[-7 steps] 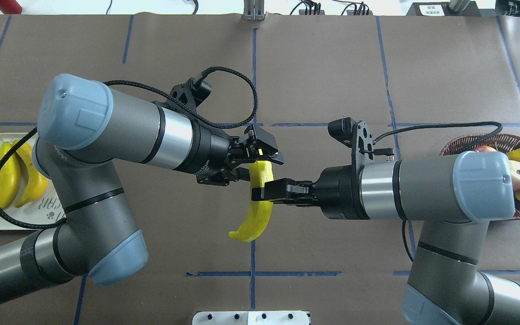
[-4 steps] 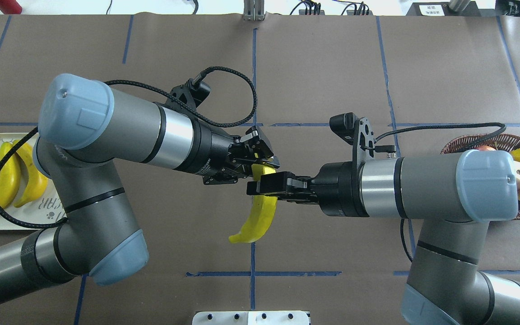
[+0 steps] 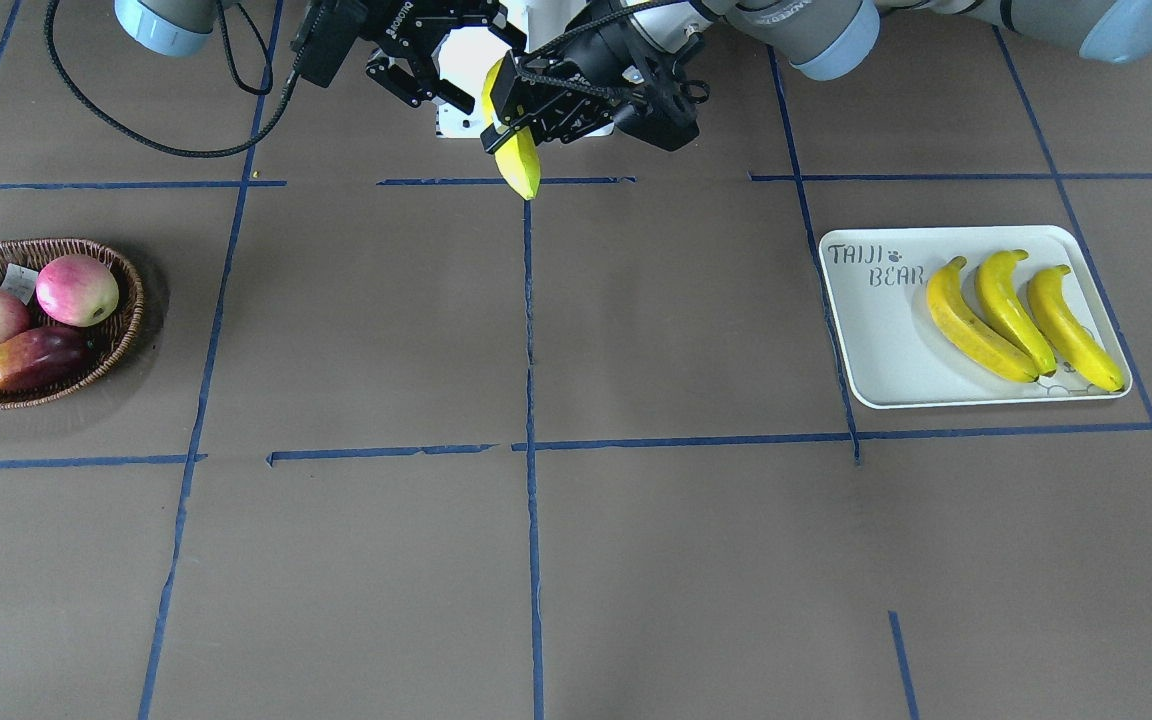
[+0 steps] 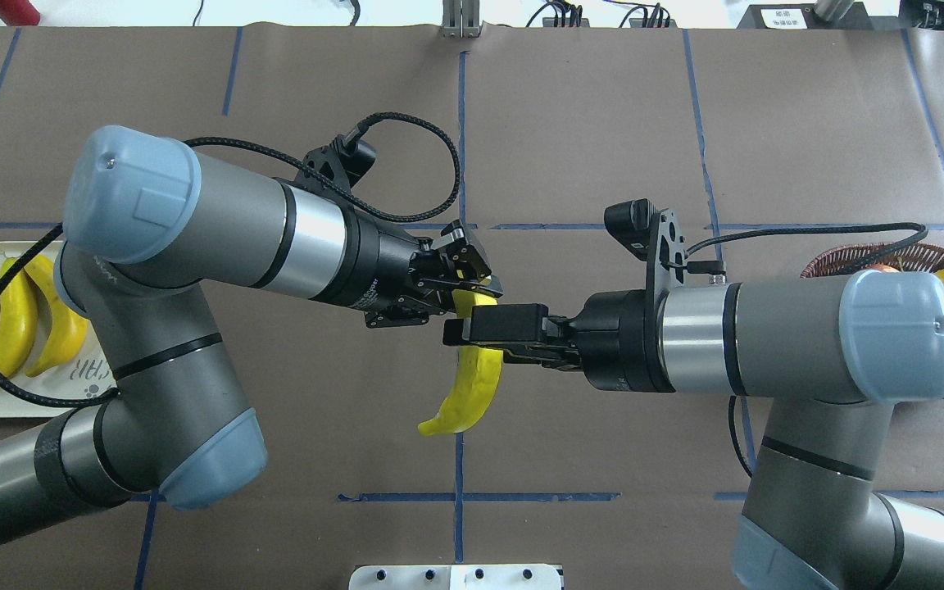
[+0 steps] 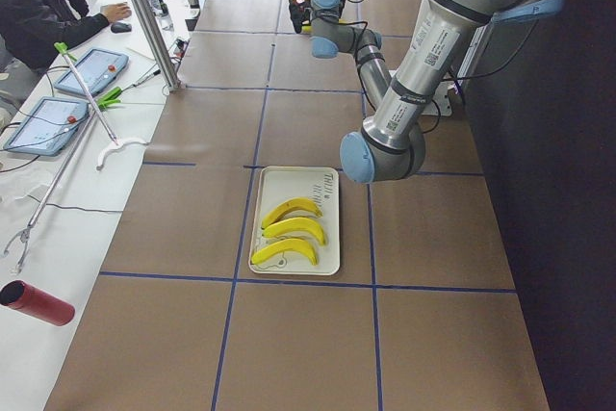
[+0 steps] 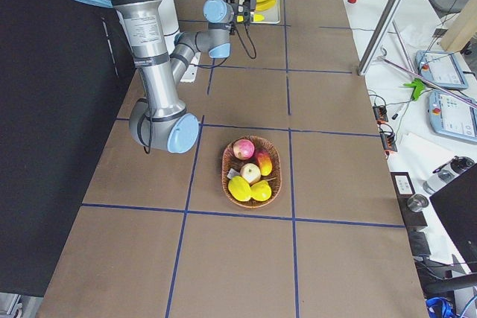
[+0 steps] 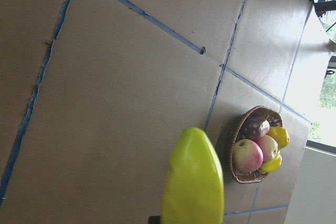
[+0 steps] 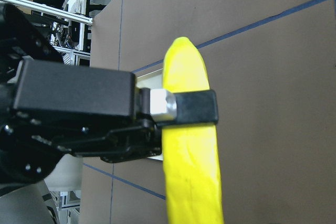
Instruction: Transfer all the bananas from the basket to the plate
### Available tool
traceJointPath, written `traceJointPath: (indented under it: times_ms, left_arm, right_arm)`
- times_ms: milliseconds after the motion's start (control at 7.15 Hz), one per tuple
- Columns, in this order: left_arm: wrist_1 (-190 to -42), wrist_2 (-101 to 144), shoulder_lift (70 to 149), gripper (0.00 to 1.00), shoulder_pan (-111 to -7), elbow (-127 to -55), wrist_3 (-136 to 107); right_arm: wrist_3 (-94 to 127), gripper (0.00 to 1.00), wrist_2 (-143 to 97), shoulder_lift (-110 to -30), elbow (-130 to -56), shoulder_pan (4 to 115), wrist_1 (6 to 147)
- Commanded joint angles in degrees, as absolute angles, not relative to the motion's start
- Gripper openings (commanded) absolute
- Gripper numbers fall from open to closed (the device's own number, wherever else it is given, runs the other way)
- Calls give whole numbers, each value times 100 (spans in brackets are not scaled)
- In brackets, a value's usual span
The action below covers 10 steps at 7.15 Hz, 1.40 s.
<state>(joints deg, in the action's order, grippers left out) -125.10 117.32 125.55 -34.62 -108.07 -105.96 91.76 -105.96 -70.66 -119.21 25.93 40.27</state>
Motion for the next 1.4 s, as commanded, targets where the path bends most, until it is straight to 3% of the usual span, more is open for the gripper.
traceJointPath:
  times_ms: [0,280,559,839,1258]
  left_arm:
    - [-12472,11777,12525,0,-3891,-10619,-10538]
    - [-12437,11813,12262,0,-4174,-10215,-10451]
    - [-11319,12283,11814,0,-4735,-10072,-9414]
    - [-10295,12358,11209,0,-5105,-10178,-8537]
    - [-10213,12305,10348,0,-5300,-9827,-7597]
  right_arm:
    - [9167,100,-10652,-7276,-12154,2619,4034]
    - [9123,100,-10652,-7802,-12531,2637,4034]
    - [9062,100,-10661,-7919,-12639,2933,4113]
    - [8224,100,-11482,-8260,-12595,3861,4681]
    - [6282,100,-12968,-8350,-12044,5646,6070]
